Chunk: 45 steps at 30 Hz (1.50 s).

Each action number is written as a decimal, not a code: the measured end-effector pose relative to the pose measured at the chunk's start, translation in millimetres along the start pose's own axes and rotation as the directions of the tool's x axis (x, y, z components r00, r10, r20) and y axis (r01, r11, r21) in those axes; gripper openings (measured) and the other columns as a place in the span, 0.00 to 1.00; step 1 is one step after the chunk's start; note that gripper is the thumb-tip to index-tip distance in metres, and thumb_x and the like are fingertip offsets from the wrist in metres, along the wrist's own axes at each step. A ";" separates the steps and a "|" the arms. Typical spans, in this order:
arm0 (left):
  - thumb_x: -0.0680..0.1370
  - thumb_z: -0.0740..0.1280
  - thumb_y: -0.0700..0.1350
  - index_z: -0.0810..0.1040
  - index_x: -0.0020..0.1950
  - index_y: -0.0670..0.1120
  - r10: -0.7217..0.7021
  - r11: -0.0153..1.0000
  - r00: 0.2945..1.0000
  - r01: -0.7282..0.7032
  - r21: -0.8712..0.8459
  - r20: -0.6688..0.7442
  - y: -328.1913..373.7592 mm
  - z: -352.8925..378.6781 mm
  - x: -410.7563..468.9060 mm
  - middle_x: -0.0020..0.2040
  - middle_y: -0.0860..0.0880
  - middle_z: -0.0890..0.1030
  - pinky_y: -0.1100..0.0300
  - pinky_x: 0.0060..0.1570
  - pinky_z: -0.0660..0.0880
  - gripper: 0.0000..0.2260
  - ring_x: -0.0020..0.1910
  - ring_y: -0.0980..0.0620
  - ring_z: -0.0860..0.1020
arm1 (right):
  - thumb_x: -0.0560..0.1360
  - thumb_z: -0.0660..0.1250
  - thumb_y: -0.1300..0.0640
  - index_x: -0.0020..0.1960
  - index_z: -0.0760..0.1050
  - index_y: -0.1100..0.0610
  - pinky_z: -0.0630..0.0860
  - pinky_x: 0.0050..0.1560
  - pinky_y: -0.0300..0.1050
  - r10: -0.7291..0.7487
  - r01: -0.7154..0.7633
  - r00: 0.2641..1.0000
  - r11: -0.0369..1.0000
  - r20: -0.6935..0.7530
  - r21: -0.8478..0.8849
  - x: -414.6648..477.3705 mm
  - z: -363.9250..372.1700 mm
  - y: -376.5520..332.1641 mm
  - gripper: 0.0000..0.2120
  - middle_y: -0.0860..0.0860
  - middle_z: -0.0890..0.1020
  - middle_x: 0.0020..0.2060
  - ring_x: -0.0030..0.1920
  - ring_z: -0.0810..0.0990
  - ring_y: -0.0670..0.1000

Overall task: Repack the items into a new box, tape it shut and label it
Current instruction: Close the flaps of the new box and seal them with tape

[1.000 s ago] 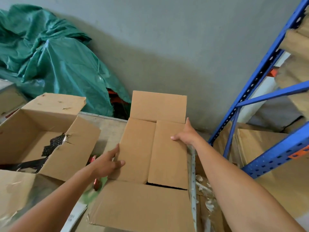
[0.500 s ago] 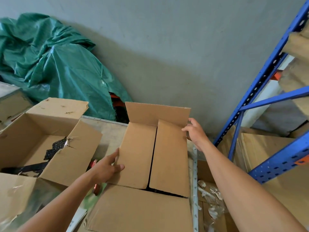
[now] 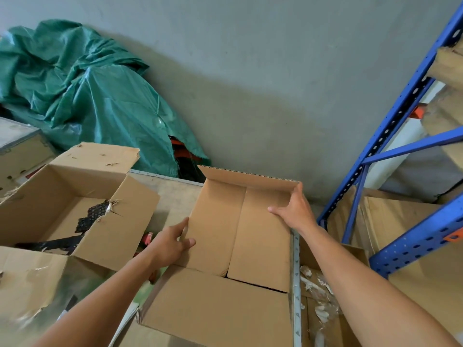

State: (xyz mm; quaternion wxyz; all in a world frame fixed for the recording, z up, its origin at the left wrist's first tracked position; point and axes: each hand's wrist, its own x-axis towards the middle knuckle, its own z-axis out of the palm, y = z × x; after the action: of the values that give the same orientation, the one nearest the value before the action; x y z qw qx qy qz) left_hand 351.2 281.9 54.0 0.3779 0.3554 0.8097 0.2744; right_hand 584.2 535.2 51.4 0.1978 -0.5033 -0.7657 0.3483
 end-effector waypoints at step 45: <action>0.84 0.59 0.44 0.39 0.83 0.52 0.123 0.988 0.989 -0.130 0.080 0.084 -3.2 10.9 -28.5 0.80 0.45 0.61 0.47 0.76 0.58 0.34 0.78 0.42 0.62 | 0.83 0.58 0.39 0.83 0.53 0.50 0.51 0.80 0.55 -0.039 0.193 0.935 0.890 0.352 -0.413 -75.0 -0.4 0.3 0.34 0.50 0.51 0.83 0.82 0.47 0.51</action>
State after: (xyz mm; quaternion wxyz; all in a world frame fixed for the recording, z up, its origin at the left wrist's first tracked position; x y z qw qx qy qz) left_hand 372.0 259.6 57.5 0.3760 0.4324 0.7808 0.2490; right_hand 615.9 467.2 55.0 -0.0335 -0.4211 -0.8759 0.2333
